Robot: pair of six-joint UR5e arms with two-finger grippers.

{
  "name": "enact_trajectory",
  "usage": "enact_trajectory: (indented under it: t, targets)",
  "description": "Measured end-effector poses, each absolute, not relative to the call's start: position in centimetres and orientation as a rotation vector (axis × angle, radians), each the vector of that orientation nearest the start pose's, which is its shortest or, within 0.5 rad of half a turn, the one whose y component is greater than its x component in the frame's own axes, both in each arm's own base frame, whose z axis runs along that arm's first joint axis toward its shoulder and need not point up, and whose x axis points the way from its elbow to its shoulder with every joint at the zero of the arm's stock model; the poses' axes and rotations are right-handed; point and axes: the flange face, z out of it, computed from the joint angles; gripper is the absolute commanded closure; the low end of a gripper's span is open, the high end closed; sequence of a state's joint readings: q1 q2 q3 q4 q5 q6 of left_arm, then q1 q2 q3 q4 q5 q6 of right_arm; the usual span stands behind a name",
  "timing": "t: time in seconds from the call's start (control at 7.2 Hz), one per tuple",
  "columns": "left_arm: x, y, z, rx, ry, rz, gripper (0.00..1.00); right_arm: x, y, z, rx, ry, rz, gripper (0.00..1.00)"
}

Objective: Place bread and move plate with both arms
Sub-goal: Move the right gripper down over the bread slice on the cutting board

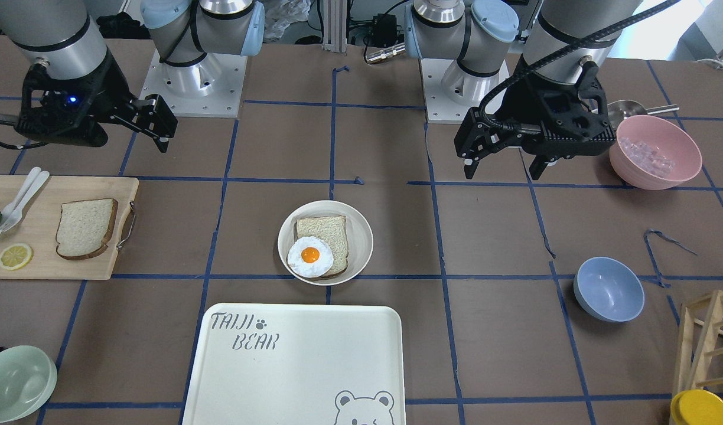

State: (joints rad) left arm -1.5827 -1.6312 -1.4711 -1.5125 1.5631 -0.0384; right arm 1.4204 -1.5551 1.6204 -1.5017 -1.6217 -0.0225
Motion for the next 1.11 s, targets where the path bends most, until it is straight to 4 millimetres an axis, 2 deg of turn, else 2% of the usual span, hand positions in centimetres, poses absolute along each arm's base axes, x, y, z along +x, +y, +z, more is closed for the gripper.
enact_trajectory:
  t: [0.28, 0.56, 0.83, 1.11]
  targets:
    - [-14.1, -52.5, 51.3, -0.039, 3.148, -0.154, 0.0, 0.9, -51.2, 40.2, 0.301, 3.141, 0.289, 0.0]
    - [-14.2, -52.4, 51.3, -0.039, 3.148, -0.155, 0.0, -2.3, -51.8, 35.2, 0.325, 3.174, 0.275, 0.23]
    - [-14.2, -52.4, 51.4, -0.038, 3.148, -0.156, 0.0, -4.1, -52.3, 28.7, 0.365, 3.231, 0.24, 0.26]
    - [-14.3, -52.4, 51.3, -0.037, 3.148, -0.155, 0.0, -5.1, -53.1, 23.7, 0.404, 3.281, 0.27, 0.34]
